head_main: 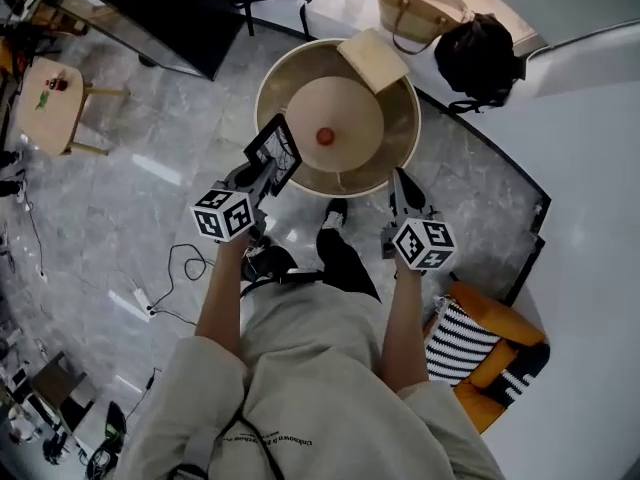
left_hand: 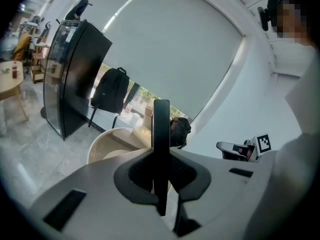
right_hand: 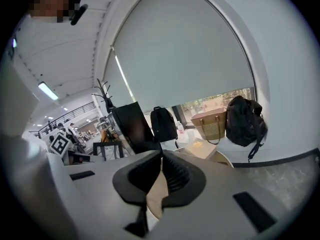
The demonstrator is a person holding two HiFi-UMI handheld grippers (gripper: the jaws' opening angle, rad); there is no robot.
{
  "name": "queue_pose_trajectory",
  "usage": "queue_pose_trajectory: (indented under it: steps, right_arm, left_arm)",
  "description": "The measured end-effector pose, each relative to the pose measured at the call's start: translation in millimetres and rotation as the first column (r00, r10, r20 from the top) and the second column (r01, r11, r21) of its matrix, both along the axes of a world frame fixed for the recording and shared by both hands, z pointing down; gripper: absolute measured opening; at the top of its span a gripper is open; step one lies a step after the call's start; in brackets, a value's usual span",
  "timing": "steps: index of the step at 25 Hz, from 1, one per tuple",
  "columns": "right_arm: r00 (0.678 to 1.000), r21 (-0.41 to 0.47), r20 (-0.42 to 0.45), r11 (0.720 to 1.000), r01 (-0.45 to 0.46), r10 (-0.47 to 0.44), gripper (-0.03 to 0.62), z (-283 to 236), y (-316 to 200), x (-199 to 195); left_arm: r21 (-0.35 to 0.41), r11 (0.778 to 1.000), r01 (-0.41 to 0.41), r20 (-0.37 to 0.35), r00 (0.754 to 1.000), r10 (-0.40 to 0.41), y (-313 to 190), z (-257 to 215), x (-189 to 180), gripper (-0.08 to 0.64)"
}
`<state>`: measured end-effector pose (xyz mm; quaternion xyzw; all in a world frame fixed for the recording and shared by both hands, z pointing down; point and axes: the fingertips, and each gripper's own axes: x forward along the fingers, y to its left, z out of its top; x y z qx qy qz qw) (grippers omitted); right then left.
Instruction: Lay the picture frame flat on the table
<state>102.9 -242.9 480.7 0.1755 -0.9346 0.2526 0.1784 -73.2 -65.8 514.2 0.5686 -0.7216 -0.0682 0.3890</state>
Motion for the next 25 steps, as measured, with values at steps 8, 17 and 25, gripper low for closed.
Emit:
queue_pose_trajectory:
  steps: [8, 17, 25]
  right_arm:
    - [0.991, -0.1, -0.021, 0.987, 0.128, -0.131, 0.038, 44, -36, -11]
    - [0.966, -0.121, -0.046, 0.962, 0.246, -0.253, 0.038, 66, -40, -54]
    - [0.974, -0.264, 0.044, 0.938, 0.225, -0.222, 0.037, 95, -34, -84]
  left_arm:
    - [-0.074, 0.997, 0.003, -0.038, 0.999, -0.005, -48, 40, 30, 0.046]
    - [-0.109, 0.992, 0.056, -0.02, 0.998, -0.058, -44, 39, 14, 0.046]
    - [-0.116, 0.993, 0.039, -0.026, 0.999, -0.042, -51, 52, -6, 0.046]
